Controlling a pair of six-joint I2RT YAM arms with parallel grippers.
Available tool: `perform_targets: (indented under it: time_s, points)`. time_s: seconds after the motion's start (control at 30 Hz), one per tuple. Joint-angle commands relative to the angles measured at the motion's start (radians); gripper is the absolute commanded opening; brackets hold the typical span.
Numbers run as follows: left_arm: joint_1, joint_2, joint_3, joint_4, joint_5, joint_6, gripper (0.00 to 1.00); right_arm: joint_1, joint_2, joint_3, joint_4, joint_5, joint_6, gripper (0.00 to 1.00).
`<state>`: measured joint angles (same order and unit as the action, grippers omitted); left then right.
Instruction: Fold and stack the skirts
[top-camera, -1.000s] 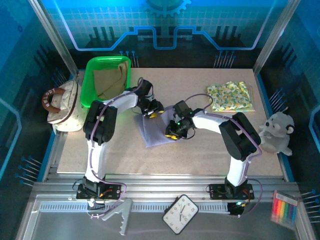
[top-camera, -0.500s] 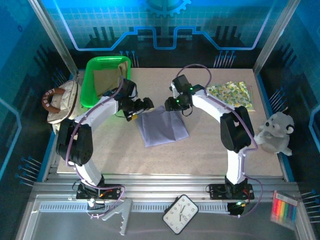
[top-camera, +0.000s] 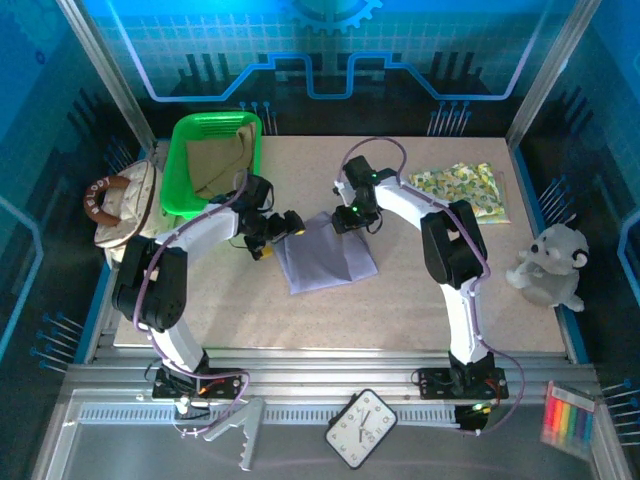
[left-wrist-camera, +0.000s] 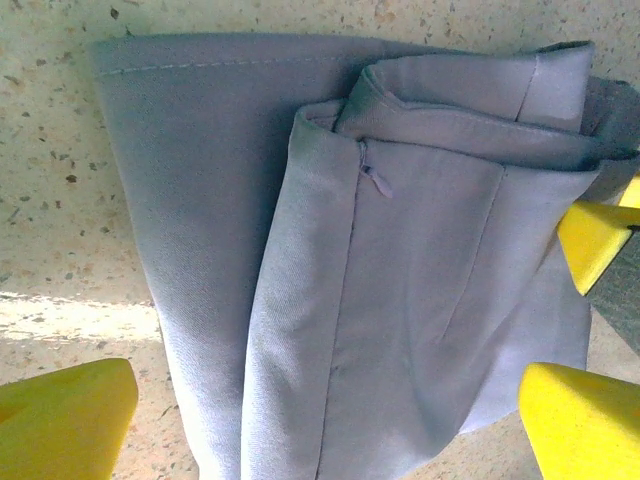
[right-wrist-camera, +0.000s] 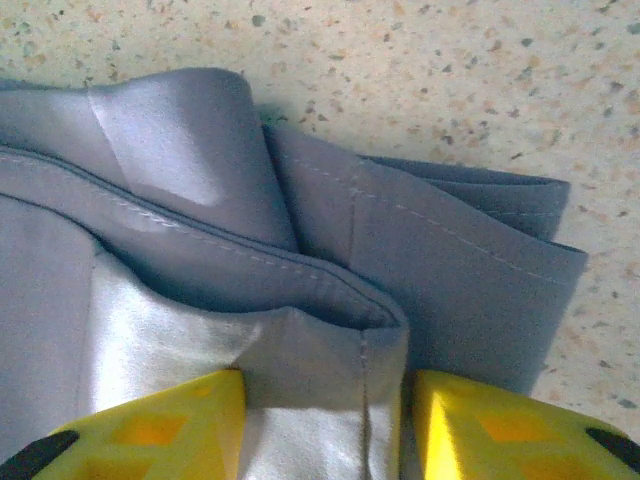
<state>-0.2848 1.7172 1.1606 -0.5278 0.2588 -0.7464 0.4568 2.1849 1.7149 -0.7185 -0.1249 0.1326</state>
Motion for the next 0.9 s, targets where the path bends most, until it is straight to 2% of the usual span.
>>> perform_targets:
  time_s: [0.0, 0.1, 0.17, 0.3, 0.4, 0.5, 0.7, 0.77, 0.87]
  points:
    - [0.019, -0.033, -0.021, 0.021, 0.034, -0.021, 0.99, 0.0, 0.008, 0.029, -0.024, -0.069, -0.022, 0.47]
    - [0.028, -0.03, -0.015, 0.014, 0.043, -0.012, 0.99, 0.0, -0.012, 0.022, -0.008, -0.083, -0.021, 0.44]
    - [0.03, -0.033, -0.009, 0.007, 0.045, -0.006, 0.99, 0.0, -0.016, 0.017, 0.005, -0.087, -0.016, 0.38]
    - [0.032, -0.052, -0.006, 0.004, 0.045, 0.001, 0.99, 0.0, -0.019, 0.015, 0.017, -0.09, -0.002, 0.1]
    - [0.032, -0.082, -0.006, 0.008, 0.044, 0.019, 0.99, 0.003, -0.077, -0.03, 0.062, -0.111, 0.005, 0.01]
    - [0.036, -0.118, -0.008, -0.001, 0.025, 0.047, 0.99, 0.006, -0.146, -0.07, 0.101, -0.159, -0.002, 0.0]
    - [0.062, -0.211, -0.051, 0.034, 0.001, 0.068, 0.99, 0.037, -0.221, -0.075, 0.147, -0.329, -0.074, 0.0]
    - [0.07, -0.24, -0.077, 0.063, -0.01, 0.062, 0.99, 0.038, -0.204, -0.07, 0.173, -0.328, -0.078, 0.0]
    - [0.072, -0.251, -0.101, 0.105, 0.009, 0.073, 0.99, 0.027, -0.099, 0.004, 0.154, -0.293, -0.061, 0.0]
